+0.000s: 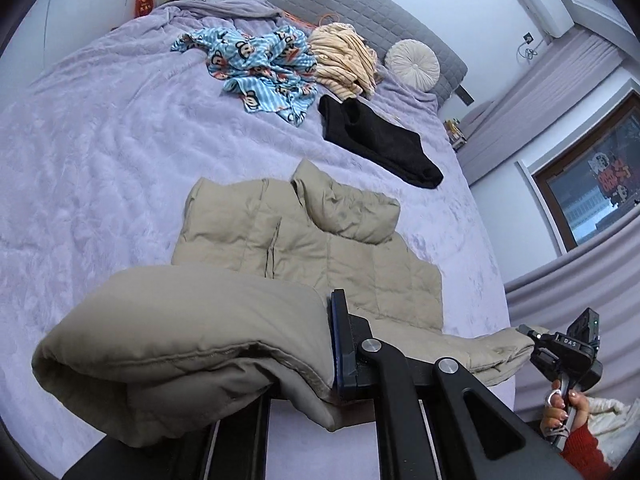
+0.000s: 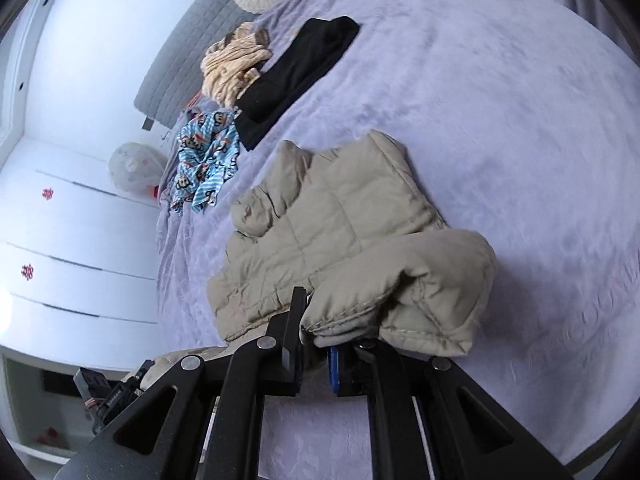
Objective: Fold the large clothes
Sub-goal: 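Grasp the jacket hem with both grippers and fold it up toward the collar, then open both grippers and release the folded hem onto the jacket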
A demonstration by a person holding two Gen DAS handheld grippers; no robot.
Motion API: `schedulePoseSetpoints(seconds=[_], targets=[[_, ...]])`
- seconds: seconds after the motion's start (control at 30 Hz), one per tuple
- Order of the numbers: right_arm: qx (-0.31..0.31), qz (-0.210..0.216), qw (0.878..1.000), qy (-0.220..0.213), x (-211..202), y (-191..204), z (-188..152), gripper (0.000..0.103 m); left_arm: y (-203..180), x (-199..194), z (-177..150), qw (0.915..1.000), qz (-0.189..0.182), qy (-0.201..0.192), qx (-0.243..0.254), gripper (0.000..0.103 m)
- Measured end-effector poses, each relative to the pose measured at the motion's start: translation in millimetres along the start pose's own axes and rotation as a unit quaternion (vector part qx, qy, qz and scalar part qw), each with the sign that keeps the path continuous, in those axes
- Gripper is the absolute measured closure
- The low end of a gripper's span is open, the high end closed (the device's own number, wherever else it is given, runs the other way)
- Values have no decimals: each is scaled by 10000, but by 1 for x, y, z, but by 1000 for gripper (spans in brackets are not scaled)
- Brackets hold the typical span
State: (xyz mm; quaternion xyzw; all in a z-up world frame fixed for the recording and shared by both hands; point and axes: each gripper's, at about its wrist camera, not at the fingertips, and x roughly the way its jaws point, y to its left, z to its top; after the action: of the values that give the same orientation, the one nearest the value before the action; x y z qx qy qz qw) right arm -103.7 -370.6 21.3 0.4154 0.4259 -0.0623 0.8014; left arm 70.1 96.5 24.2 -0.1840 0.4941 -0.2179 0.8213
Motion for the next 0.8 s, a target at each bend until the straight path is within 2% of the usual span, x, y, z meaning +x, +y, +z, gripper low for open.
schedulePoseSetpoints(seconds=[0.13, 0.23, 0.33, 0.4, 0.6, 0.8], targets=[[-502, 45, 9985, 198, 31, 21, 55, 93, -2, 27, 29, 9991, 340, -174, -199, 92], [-730, -49, 9967, 349, 60, 32, 85, 93, 4, 51, 46, 9979, 532, -164, -317, 92], [-814, -238, 9954, 438, 94, 36, 107, 93, 14, 84, 61, 9976, 661, 33, -210, 92], [-661, -342, 9961, 478, 115, 32, 114, 93, 23, 113, 72, 9961, 820, 317, -94, 92], [-258, -696, 9950, 670, 180, 8, 136, 93, 49, 191, 97, 9916, 953, 868, -86, 92], [32, -1031, 9903, 931, 236, -18, 148, 93, 75, 253, 97, 9856, 1127, 1254, -159, 92]])
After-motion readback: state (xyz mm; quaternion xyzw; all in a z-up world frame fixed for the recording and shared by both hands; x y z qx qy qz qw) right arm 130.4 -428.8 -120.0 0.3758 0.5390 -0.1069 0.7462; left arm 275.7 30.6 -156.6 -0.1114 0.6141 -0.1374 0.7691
